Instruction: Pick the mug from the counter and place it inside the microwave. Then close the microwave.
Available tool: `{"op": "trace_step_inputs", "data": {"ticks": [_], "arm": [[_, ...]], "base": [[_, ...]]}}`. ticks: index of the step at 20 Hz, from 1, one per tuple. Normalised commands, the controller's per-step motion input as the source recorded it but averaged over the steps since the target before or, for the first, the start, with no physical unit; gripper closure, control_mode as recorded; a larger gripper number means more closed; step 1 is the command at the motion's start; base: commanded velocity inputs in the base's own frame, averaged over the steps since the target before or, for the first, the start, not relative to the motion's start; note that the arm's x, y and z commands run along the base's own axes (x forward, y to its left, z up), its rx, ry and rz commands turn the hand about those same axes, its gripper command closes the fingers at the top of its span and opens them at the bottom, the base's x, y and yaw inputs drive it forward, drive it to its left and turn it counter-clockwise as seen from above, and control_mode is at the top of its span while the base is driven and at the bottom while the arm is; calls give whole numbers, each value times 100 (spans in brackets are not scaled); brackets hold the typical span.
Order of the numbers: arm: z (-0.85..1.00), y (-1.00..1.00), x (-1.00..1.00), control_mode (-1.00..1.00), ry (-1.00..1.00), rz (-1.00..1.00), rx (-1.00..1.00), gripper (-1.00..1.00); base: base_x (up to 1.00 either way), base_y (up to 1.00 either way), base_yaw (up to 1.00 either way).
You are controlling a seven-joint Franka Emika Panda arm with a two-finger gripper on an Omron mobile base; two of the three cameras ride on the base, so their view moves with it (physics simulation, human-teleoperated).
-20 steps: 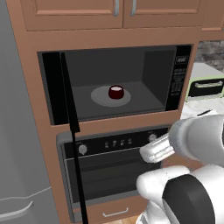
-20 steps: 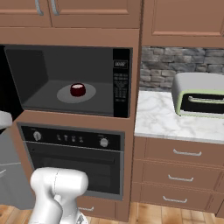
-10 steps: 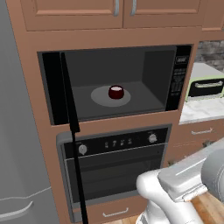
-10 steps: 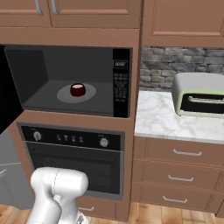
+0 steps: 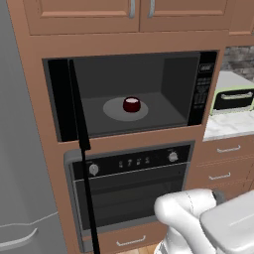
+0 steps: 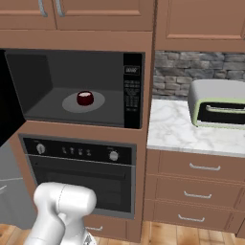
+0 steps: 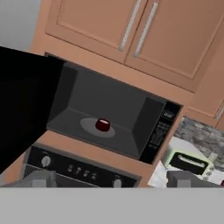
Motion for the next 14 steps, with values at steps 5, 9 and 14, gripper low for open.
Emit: {"op": "trace_step_inputs", "data": {"ticks": [5, 9, 14], "arm": [[24, 0, -30, -100, -31, 0, 0, -100], [11, 0, -26, -100, -21, -1, 0, -100], [0, 1, -6, -100, -3, -12, 0, -100]], "base": [[0, 0, 0], [0, 0, 0], [0, 0, 0]]}}
